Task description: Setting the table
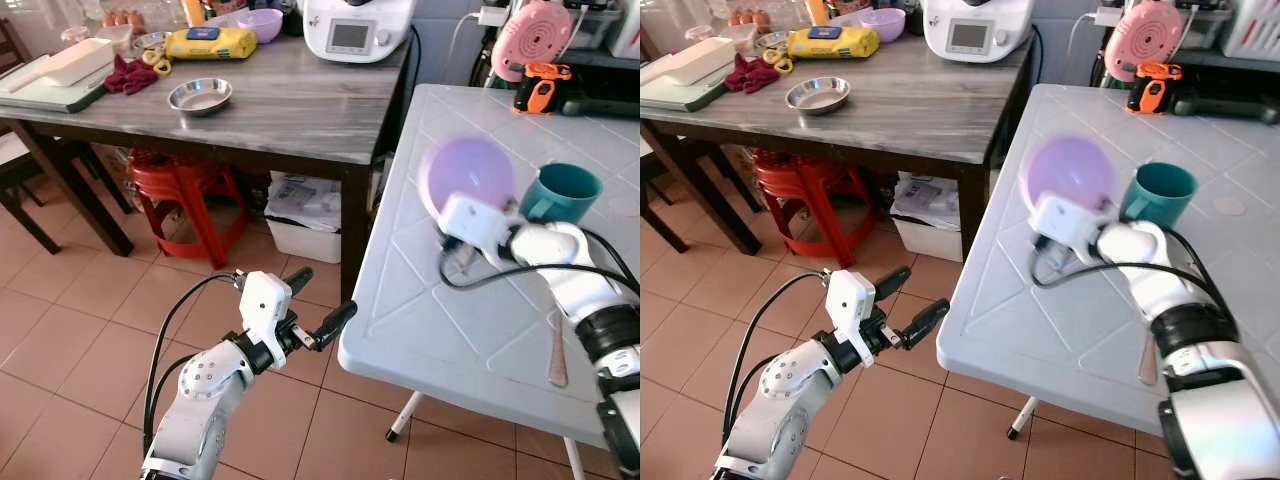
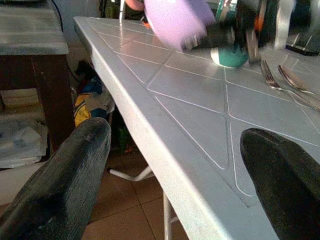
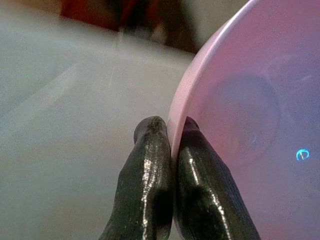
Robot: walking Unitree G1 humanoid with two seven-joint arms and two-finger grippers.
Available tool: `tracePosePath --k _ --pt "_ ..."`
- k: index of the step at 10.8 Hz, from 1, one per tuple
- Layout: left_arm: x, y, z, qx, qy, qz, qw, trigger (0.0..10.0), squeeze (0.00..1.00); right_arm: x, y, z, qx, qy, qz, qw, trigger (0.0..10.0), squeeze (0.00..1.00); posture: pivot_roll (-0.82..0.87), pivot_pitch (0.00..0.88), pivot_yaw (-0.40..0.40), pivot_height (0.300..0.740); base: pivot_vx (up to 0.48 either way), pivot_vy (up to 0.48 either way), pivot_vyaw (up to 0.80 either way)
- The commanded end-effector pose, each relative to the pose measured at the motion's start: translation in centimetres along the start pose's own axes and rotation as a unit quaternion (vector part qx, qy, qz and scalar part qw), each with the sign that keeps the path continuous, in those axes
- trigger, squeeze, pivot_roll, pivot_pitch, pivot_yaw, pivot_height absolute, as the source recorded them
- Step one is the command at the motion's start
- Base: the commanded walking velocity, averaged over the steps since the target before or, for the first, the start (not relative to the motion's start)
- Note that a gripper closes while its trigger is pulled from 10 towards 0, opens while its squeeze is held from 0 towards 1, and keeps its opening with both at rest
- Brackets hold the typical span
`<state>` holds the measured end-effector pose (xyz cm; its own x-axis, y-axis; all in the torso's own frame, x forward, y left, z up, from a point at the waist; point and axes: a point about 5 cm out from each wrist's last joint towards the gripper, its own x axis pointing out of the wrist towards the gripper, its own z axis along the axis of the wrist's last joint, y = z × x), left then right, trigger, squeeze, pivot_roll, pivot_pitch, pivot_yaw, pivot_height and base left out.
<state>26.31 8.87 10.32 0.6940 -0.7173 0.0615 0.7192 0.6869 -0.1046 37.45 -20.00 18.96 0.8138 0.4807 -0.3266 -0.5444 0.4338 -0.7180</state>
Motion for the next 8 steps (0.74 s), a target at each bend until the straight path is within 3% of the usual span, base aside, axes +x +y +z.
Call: tracePosePath --k 1,2,4,5,6,7,8 --pt "-0.1 0.4 0.2 0.011 -0.002 0.014 1.000 10.0 0.00 0.1 -0.4 2.5 0.018 -0.070 -0.030 0.997 0.0 0.00 -0.16 0.089 0.060 0.740 0.000 0.000 0.00" --pt "0.0 0.9 0.7 0.018 -0.017 0.043 0.999 10.0 0.00 -0.2 0.2 3.9 0.039 -0.125 -0.073 0.989 0.0 0.00 -0.16 0.086 0.057 0.740 0.000 0.000 0.00" --pt "0.1 2.0 1.5 0.035 -0.036 0.098 0.994 10.0 0.00 -1.4 2.1 4.4 0.101 -0.167 -0.164 0.967 0.0 0.00 -0.15 0.084 0.057 0.740 0.000 0.000 0.00" --pt "0.2 2.8 1.8 0.049 -0.041 0.141 0.988 10.0 0.00 -2.5 2.8 4.0 0.151 -0.163 -0.232 0.947 2.8 0.00 -0.15 0.082 0.061 0.740 0.000 0.000 0.00" --pt "0.2 4.0 2.1 0.060 -0.038 0.203 0.977 10.0 0.00 -4.0 4.0 2.8 0.183 -0.136 -0.302 0.926 10.0 0.00 -0.16 0.079 0.071 0.740 0.000 0.000 0.00" --pt "0.4 4.2 1.9 0.058 -0.024 0.212 0.975 10.0 0.00 -4.5 4.6 2.2 0.184 -0.121 -0.322 0.921 10.0 0.00 -0.16 0.074 0.069 0.740 0.000 0.000 0.00" --pt "0.5 4.5 1.8 0.059 -0.019 0.228 0.972 10.0 0.00 -5.4 5.5 1.6 0.214 -0.097 -0.367 0.900 10.0 0.00 -0.17 0.070 0.074 0.740 0.000 0.000 0.00"
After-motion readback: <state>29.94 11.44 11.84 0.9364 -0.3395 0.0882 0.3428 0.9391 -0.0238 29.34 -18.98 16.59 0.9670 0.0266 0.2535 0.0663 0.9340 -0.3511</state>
